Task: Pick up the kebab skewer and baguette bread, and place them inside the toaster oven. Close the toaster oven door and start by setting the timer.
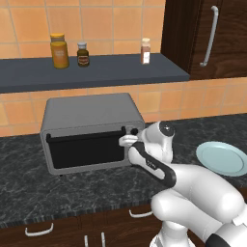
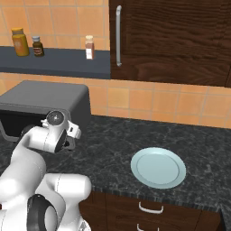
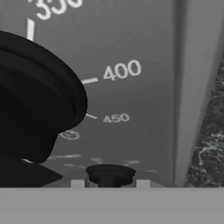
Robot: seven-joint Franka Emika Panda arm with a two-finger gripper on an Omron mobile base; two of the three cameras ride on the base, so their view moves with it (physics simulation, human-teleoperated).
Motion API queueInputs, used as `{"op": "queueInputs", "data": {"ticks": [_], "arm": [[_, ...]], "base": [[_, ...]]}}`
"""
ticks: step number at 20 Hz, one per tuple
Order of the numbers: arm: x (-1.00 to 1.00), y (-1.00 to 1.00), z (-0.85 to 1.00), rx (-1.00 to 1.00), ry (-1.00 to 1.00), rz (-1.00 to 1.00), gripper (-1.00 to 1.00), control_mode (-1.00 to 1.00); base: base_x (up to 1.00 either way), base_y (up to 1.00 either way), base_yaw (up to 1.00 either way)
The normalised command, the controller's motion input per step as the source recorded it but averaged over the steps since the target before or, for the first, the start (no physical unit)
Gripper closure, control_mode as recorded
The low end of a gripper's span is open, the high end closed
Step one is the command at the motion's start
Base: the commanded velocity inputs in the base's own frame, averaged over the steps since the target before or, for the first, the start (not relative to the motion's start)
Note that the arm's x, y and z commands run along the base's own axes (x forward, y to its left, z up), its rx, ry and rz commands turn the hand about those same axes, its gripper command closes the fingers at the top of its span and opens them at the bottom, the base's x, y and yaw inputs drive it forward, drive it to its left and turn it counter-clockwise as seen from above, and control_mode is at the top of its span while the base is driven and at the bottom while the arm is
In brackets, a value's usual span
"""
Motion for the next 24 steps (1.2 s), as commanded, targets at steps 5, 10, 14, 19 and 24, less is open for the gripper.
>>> {"op": "queueInputs", "data": {"ticks": [5,10,14,19,24], "arm": [[-0.02,-0.11,0.0,0.13,0.0,0.01,1.0,-1.0],[-0.01,-0.19,0.0,0.16,-0.01,0.01,1.0,-1.0],[-0.01,-0.21,-0.03,0.19,-0.04,0.01,1.0,-1.0],[-0.05,-0.11,-0.07,0.2,-0.02,0.0,1.0,-1.0],[-0.12,-0.14,-0.16,0.25,0.0,0.0,1.0,-1.0]], "base": [[0.0,0.0,0.0],[0.0,0.0,0.0],[0.0,0.0,0.0],[0.0,0.0,0.0],[0.0,0.0,0.0]]}}
